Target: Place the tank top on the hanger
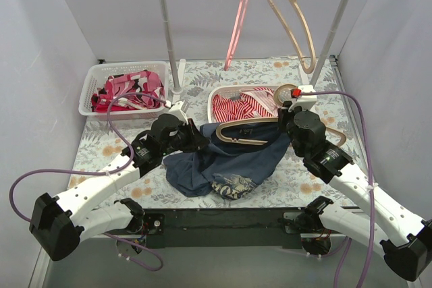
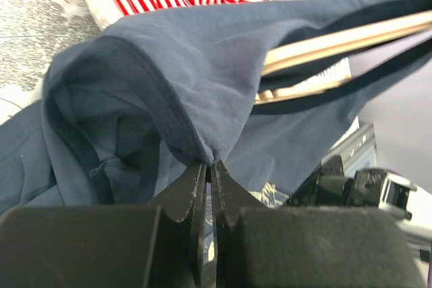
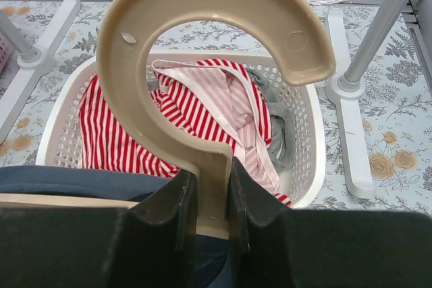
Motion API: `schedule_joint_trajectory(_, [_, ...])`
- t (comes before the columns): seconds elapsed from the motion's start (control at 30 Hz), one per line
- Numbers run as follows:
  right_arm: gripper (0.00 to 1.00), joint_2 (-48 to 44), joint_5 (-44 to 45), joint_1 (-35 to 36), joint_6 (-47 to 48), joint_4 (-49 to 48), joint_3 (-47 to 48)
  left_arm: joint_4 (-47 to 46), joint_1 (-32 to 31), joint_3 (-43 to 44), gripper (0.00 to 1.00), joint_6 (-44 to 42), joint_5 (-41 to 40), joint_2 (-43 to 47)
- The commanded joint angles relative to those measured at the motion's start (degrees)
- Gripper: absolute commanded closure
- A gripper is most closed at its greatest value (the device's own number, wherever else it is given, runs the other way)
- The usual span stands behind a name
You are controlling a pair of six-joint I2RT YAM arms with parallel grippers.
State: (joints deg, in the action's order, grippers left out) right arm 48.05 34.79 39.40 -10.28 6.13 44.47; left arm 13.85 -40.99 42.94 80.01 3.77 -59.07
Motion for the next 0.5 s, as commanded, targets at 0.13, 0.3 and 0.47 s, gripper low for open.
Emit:
schedule_joint_trajectory(0.13, [0.99,-1.56,1.87,0.15,1.49,-4.64,1.50,2.15,0.30,4.43,1.00,-3.19,6.25,1.41])
schedule_joint_trajectory(0.3, [0.99,-2.08,-4.28,0.33,-0.87,-5.16,-0.08,1.89,0.21,9.52,1.00,-2.93,7.48,0.62])
schedule_joint_trajectory(0.47, [0.99,-3.14,-8.07,1.99,-3.34,-7.26,-2.28,2.33,0.30,15.06,1.00,-3.10,8.62,-1.31])
